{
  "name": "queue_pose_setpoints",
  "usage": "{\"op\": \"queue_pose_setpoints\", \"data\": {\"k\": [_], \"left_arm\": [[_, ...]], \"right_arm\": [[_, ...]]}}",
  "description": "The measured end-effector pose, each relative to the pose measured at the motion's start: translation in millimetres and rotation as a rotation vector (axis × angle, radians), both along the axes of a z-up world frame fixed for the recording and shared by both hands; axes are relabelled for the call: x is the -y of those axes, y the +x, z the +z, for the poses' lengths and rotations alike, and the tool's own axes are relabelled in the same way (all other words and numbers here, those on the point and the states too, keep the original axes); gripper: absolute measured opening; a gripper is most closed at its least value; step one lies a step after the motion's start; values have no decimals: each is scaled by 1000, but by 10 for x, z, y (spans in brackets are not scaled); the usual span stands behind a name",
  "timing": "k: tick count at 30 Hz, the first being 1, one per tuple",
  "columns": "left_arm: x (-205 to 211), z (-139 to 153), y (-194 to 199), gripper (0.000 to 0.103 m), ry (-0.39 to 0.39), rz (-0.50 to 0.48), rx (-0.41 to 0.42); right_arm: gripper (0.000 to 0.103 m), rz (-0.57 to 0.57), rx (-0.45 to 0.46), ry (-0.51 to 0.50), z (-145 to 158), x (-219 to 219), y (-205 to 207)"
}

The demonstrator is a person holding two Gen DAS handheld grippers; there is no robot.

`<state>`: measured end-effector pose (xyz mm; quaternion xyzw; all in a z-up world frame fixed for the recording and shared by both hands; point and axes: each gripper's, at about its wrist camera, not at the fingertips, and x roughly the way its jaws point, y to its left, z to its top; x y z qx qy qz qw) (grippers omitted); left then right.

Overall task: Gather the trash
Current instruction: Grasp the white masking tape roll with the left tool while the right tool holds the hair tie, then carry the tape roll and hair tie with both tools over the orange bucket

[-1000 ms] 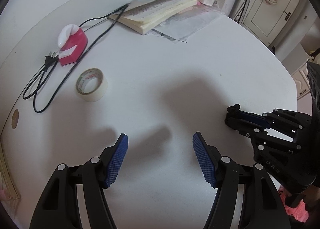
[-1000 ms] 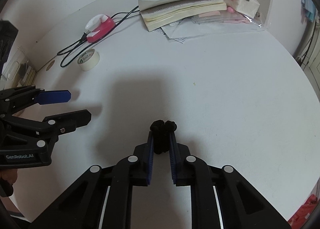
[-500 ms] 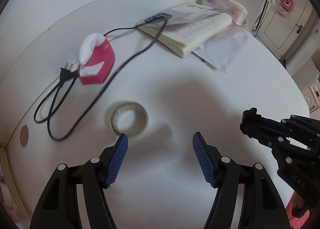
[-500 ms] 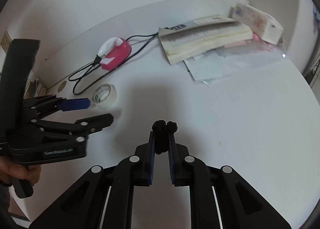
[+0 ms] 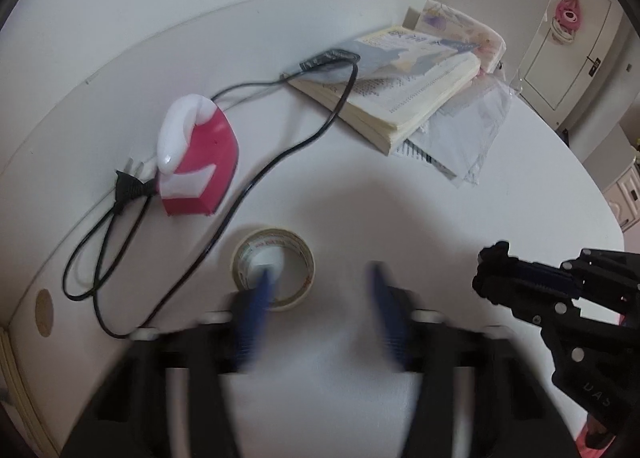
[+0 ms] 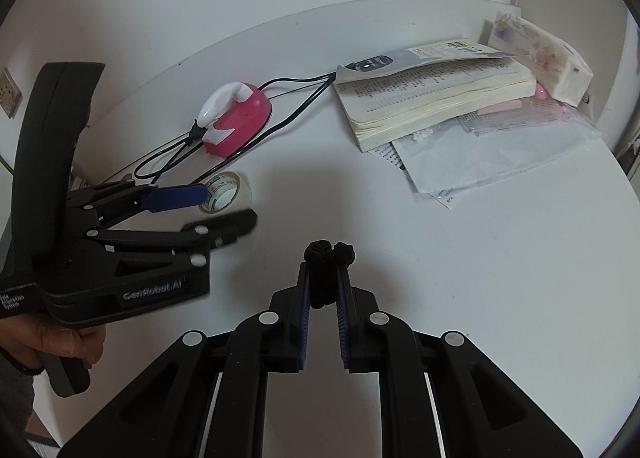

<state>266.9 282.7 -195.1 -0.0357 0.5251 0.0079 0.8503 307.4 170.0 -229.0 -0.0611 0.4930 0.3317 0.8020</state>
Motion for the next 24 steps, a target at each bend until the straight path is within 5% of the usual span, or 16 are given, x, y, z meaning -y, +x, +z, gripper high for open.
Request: {"op": "queue_pose_setpoints", "data": {"k": [5,24], "left_arm": [[-12,-66,-29,9,-12,-12,-9],[-44,-21,-91,8,-72,-14,5]], "right_arm": [[13,-1,-2,1,-3,-3,4],[13,-22,5,12,42,71,-50]]}}
